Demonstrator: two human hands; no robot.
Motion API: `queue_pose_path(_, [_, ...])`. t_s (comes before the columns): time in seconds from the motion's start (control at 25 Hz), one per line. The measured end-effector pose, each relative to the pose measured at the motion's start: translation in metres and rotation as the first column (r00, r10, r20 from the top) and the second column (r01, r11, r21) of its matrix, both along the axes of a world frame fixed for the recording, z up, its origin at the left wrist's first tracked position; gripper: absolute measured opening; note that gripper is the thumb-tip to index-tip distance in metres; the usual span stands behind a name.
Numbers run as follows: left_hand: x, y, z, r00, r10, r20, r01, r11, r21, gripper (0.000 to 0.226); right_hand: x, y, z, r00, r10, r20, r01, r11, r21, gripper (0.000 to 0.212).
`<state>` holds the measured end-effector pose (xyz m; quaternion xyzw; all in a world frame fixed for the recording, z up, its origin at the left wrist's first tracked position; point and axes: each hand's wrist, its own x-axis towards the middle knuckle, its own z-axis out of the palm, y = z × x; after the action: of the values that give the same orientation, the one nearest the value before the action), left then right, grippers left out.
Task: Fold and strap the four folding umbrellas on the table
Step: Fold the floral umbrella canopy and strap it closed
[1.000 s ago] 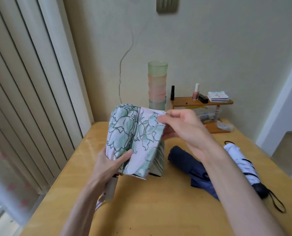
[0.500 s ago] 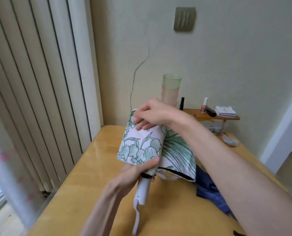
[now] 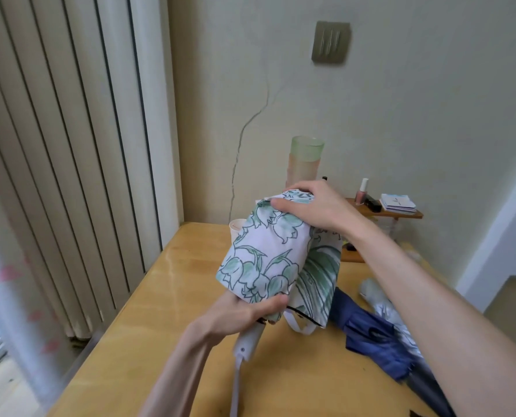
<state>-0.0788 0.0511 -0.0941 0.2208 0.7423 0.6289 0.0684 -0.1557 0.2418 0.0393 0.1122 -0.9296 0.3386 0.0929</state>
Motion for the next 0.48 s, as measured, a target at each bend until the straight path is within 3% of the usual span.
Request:
queue_pose_path(0.12, [0.001, -0.001, 0.003, 0.999, -0.013, -0.04, 0.011, 0.999, -0.044, 0.018, -0.002, 0.001, 0.002, 0.999, -0.02, 0.036, 0.02, 1.0, 0.007, 0.081])
queue_pose_path(0.2, [-0.002, -0.003, 0.003, 0.998, -0.006, -0.06, 0.004, 0.999, -0.032, 0.016, 0.0, 0.001, 0.0, 1.0, -0.015, 0.009, 0.015, 1.0, -0.025, 0.066])
queue_pose_path(0.28, [-0.002, 0.0, 0.001, 0.999, 0.02, -0.044, -0.018, 0.999, 0.038, 0.006, 0.001, -0.001, -0.004, 0.99, -0.045, -0.135, 0.038, 0.998, -0.052, 0.049])
queue_pose_path(0.4, [-0.005, 0.003, -0.003, 0.987, 0.056, 0.153, -0.096, 0.958, 0.271, 0.038, 0.006, -0.003, -0.005, 0.952, -0.026, -0.306, -0.023, 0.988, -0.155, 0.035])
queue_pose_path(0.48, [-0.015, -0.001, -0.007, 0.971, 0.045, 0.235, -0.131, 0.922, 0.365, 0.044, 0.01, 0.001, 0.003, 0.94, -0.028, -0.339, -0.048, 0.975, -0.215, 0.027])
